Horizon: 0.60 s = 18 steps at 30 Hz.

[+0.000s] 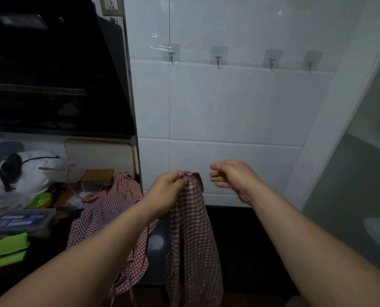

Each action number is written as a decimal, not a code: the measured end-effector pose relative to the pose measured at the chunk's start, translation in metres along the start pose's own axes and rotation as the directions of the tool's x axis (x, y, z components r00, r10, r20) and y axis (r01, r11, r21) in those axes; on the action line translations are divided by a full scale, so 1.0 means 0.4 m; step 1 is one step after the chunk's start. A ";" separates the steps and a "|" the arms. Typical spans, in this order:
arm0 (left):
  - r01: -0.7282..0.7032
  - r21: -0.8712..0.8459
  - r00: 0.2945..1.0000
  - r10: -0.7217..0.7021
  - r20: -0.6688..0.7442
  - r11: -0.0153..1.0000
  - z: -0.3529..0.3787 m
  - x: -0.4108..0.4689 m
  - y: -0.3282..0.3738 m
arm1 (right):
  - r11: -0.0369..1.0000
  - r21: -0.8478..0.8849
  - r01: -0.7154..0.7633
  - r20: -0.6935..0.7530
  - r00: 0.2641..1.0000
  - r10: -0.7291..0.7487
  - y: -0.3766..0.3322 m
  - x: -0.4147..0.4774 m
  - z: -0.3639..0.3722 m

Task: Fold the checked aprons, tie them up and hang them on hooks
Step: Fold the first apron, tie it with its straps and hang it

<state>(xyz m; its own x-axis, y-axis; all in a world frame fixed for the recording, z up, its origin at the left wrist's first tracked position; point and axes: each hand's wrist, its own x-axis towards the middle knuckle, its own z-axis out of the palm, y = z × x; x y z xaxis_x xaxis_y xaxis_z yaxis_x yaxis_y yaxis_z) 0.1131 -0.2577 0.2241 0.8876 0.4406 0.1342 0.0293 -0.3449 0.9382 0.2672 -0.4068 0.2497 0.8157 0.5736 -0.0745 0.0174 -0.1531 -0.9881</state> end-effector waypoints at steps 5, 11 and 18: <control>0.058 -0.102 0.998 -0.056 0.029 0.993 -0.089 -0.008 0.064 | 0.877 -0.367 0.312 0.240 0.942 -0.235 0.032 0.044 -0.017; 0.038 -0.148 0.992 -0.055 -0.111 0.988 -0.161 0.000 0.120 | 0.844 -0.381 0.377 0.485 0.859 -0.165 0.063 0.056 0.058; 0.096 -0.131 0.953 -0.129 -0.272 0.987 -0.233 -0.021 0.103 | 0.574 -0.742 0.346 0.445 0.895 0.034 0.189 0.084 -0.003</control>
<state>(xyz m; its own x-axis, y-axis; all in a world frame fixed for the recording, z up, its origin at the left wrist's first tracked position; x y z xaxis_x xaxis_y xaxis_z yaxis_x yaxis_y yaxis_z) 0.0638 -0.1984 0.2914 0.7174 0.6904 0.0935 0.0544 -0.1893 0.9804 0.2966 -0.4000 0.1728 0.4738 0.8659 -0.1606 0.7214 -0.4862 -0.4931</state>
